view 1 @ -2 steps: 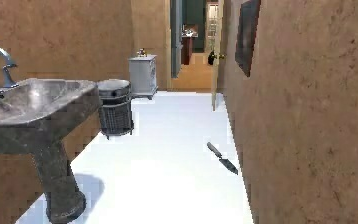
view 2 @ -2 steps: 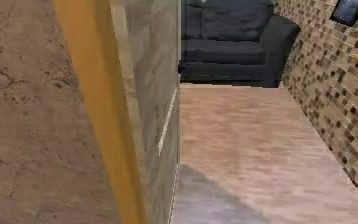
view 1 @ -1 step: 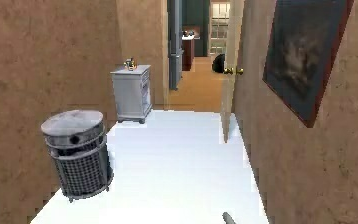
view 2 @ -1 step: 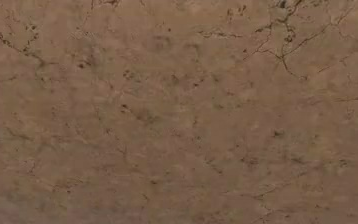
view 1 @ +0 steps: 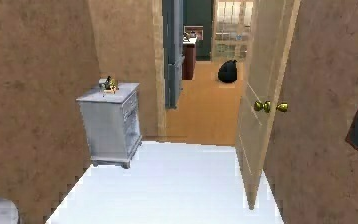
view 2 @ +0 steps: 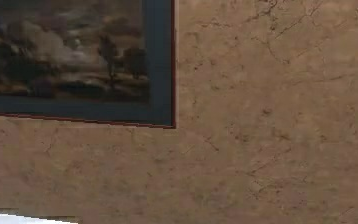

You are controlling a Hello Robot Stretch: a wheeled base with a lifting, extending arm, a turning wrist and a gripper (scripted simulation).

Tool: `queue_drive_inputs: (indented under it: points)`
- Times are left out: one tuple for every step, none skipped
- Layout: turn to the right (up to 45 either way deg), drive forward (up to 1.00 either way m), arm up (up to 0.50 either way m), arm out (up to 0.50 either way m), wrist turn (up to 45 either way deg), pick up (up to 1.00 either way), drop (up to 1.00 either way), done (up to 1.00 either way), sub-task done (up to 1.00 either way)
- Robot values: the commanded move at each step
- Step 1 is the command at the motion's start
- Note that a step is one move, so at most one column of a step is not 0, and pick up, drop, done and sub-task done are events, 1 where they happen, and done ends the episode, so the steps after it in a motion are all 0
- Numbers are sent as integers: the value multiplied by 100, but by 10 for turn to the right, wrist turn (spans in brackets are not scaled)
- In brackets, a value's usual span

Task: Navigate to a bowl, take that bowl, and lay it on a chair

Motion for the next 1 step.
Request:
queue_drive_inputs:
  points:
    - [0,100,0,0,0,0,0,0,0]
